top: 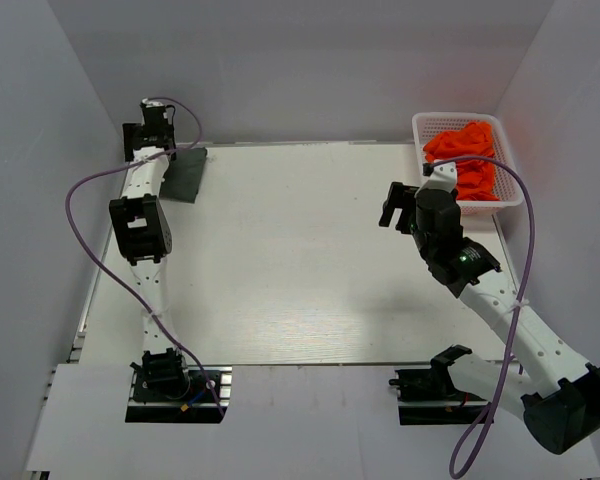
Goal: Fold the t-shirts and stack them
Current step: Neatly place the folded tshirt to the corner
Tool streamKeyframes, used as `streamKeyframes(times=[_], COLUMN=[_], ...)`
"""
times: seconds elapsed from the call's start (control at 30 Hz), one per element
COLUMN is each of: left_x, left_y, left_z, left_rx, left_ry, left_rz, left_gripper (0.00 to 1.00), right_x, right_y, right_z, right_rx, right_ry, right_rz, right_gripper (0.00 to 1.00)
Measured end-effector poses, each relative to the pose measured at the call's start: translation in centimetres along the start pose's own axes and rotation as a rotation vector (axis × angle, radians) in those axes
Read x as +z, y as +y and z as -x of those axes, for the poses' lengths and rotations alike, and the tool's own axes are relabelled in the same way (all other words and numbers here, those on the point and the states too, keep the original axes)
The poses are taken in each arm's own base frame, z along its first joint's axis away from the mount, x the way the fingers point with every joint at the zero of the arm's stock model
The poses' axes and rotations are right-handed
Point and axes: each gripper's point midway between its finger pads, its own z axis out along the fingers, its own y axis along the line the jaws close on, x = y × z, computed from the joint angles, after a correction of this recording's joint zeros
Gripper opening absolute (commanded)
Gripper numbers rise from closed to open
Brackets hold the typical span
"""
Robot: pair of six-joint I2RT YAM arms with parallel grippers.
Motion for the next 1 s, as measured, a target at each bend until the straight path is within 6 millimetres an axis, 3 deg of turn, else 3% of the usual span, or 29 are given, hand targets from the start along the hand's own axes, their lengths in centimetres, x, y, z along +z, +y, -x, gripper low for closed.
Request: streamKeyframes(times=[0.27,0.37,0.43,0.57,0.63,0.73,0.8,0.87,0.93,0.97,1.0], left_x=[-0.6,-2.1,-4.3,-12.3,-17.9,-26.9,-32.4,-37.7,-41.0,-42.2,-42.6], left_y=[-0.1,-0.9,-1.5,-3.3,-5.1,-9.6,-12.9,-15.0,-14.8,-13.7,-13.2], left_z=[1.3,1.5,1.5,0.2,-1.2,-3.7,-6.5,-10.6,-14.0,-15.8,-16.1], left_rx=[-0.063,-0.126,-0.187,-0.32,-0.368,-0.36,-0.311,-0.243,-0.211,-0.218,-0.225], left_ry=[-0.025,-0.002,0.025,0.086,0.094,0.083,0.093,0.131,0.163,0.167,0.164], left_rz=[-0.012,-0.082,-0.156,-0.364,-0.491,-0.695,-0.82,-0.938,-0.996,-1.008,-1.011], left_gripper=[1.0,1.0,1.0,1.0,1.0,1.0,1.0,1.0,1.0,1.0,1.0], right_x=[0.0,0.0,0.0,0.5,0.8,0.9,0.8,0.5,0.2,0.0,-0.2], right_y=[0.4,0.9,1.1,2.0,2.5,3.1,3.3,3.4,3.5,3.6,3.6], right_z=[-0.1,-0.2,-0.3,-1.4,-2.5,-4.9,-6.7,-8.4,-10.0,-10.9,-11.7], right_rx=[0.01,0.029,0.043,0.065,0.065,0.076,0.082,0.093,0.098,0.103,0.108], right_ry=[0.007,0.012,0.017,0.065,0.104,0.182,0.241,0.294,0.341,0.362,0.383], right_rz=[0.021,0.042,0.049,0.082,0.1,0.134,0.147,0.159,0.178,0.189,0.198], right_gripper=[0.91,0.91,0.91,0.91,0.91,0.91,0.91,0.91,0.91,0.91,0.91])
